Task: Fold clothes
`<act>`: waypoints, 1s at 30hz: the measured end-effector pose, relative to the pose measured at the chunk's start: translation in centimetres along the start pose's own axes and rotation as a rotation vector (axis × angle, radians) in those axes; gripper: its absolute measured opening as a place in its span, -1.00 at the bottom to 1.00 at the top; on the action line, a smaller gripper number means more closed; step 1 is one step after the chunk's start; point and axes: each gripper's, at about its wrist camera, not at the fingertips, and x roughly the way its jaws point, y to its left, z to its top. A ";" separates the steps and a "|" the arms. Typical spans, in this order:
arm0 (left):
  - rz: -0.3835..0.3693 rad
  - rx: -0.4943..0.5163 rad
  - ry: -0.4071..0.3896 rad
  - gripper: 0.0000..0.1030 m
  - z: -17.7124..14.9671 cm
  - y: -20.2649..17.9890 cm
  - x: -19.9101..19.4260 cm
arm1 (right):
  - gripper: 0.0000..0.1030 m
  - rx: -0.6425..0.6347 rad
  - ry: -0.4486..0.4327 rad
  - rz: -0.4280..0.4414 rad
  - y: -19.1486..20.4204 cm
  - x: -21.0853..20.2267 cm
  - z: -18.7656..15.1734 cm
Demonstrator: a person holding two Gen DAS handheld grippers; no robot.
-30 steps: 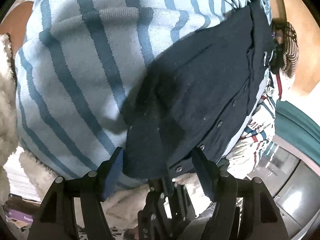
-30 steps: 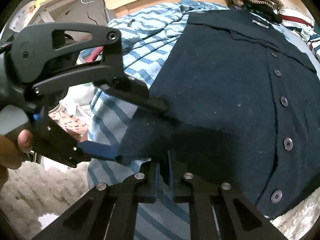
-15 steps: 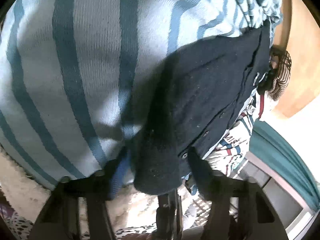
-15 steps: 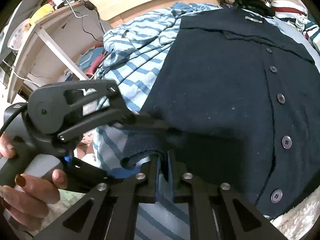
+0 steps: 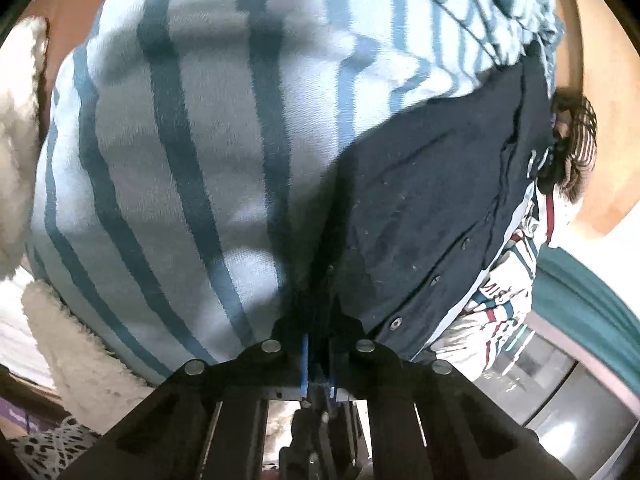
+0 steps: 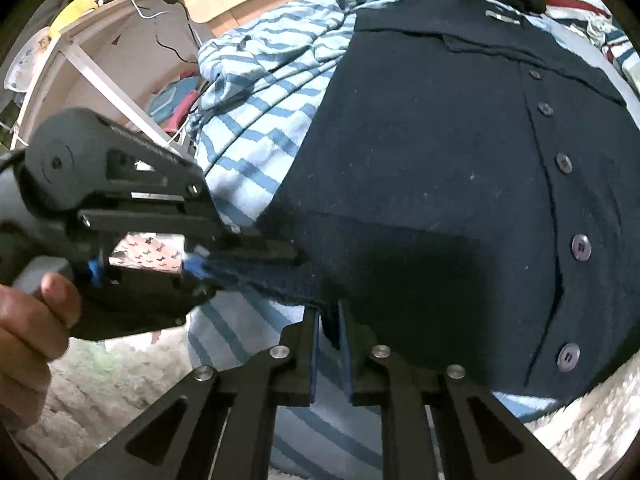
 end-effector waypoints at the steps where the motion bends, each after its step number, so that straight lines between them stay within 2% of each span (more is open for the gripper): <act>1: -0.001 0.009 -0.003 -0.88 -0.1 -0.3 0.0 | -0.62 0.008 0.006 0.001 0.0 0.0 -0.1; 4: -0.008 0.026 -0.005 -0.89 -0.4 -1.1 0.4 | -0.40 0.025 0.011 -0.006 -0.1 -0.2 -0.4; 7: -0.011 0.041 -0.008 -0.89 -0.6 -1.9 0.9 | -0.30 0.057 0.016 -0.016 -0.5 -0.5 -0.6; 12: -0.010 0.048 -0.013 -0.89 -0.5 -2.7 1.2 | -0.26 0.102 0.043 -0.040 -1.3 -0.6 -0.8; 14: -0.010 0.053 -0.015 -0.89 -0.3 -2.5 0.7 | -0.07 0.112 0.056 -0.060 -1.5 -0.7 -1.0; 25: -0.034 0.056 0.000 -0.89 -0.4 -3.3 1.2 | 0.06 0.085 0.087 -0.181 -1.9 -1.5 -1.3; 27: -0.052 0.058 0.004 -0.89 -0.5 -3.5 1.3 | 0.18 0.090 0.089 -0.170 -2.1 -1.8 -1.1; 28: -0.068 0.055 0.006 -0.89 -0.5 -3.7 1.4 | 0.32 0.101 0.086 -0.153 -2.3 -2.0 -1.1; 30: -0.098 0.046 0.009 -0.89 -0.5 -3.9 1.6 | 0.36 0.134 0.080 -0.121 -2.7 -2.5 -1.1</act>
